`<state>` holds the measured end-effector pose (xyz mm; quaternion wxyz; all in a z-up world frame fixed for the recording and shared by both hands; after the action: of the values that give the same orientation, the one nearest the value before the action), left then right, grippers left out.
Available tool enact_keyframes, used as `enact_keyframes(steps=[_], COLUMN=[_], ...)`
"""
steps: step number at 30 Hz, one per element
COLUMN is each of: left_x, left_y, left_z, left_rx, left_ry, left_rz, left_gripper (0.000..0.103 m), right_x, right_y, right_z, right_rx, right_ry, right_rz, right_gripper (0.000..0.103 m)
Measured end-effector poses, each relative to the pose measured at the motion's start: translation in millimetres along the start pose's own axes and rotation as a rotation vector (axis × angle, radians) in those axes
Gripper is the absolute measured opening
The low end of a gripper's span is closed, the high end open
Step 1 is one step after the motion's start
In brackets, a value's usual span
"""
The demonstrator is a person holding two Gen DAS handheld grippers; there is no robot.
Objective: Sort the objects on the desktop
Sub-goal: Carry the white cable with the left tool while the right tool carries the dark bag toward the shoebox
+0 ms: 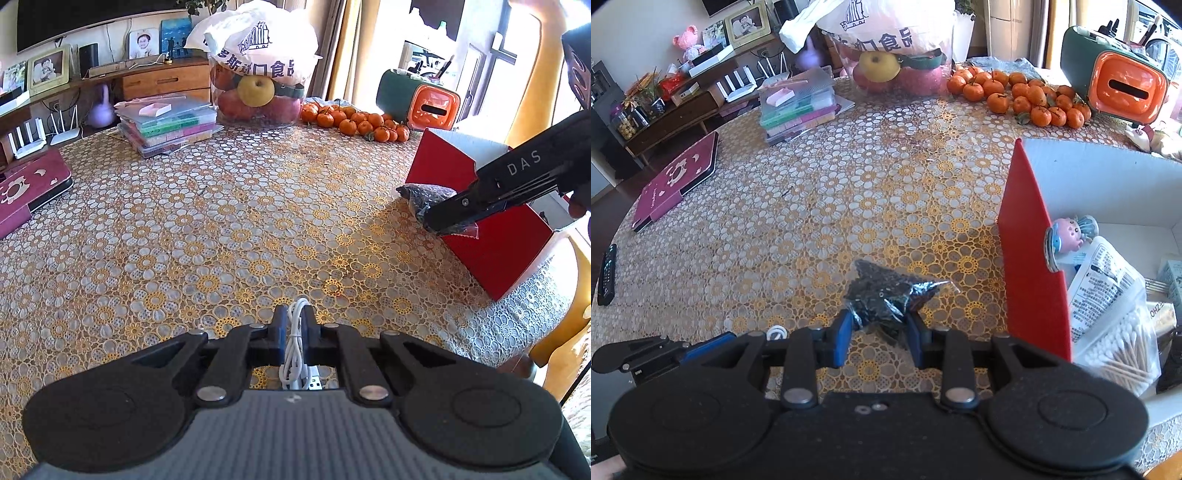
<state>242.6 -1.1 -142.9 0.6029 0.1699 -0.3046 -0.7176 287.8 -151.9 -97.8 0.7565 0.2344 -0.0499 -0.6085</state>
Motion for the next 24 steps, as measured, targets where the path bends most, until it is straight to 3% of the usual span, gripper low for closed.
enact_keyframes(steps=[15, 18, 20, 22, 24], left_x=[0.2, -0.3, -0.3, 0.6, 2.0], left_y=[-24.3, -24.6, -22.0, -19.1, -16.9], left_z=[-3.4, -7.5, -8.5, -10.1, -15.9], left_rx=[-0.089, -0.092, -0.076, -0.064, -0.074], left_ry=[-0.093, -0.095, -0.094, -0.092, -0.086], left_rz=[-0.052, -0.042, -0.031, -0.023, -0.026], left_gripper=[0.011, 0.027, 0.055, 0.064, 0.064], right_x=[7.8, 8.4, 8.5, 9.5, 10.3], right_y=[-14.1, -15.2, -15.8, -15.8, -16.2], right_z=[6.6, 4.2, 3.0, 1.4, -0.6], right_rx=[-0.007, -0.012, -0.014, -0.016, -0.020], right_ry=[0.002, 0.002, 0.002, 0.001, 0.002], right_rz=[-0.021, -0.023, -0.022, -0.025, -0.027], right_gripper=[0.031, 0.031, 0.031, 0.031, 0.031])
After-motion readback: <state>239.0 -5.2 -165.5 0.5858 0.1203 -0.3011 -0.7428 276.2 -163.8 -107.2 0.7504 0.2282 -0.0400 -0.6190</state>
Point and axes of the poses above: each gripper's, at about its wrist camera, not at the fingertips, and z roughly against the way its jaws point, x to its right, y to its top, the point moved 10 cm from there along -z, roughly the way its jaws point, and after that the axes turned 4 degrees about -x, right-handed, at the moved point
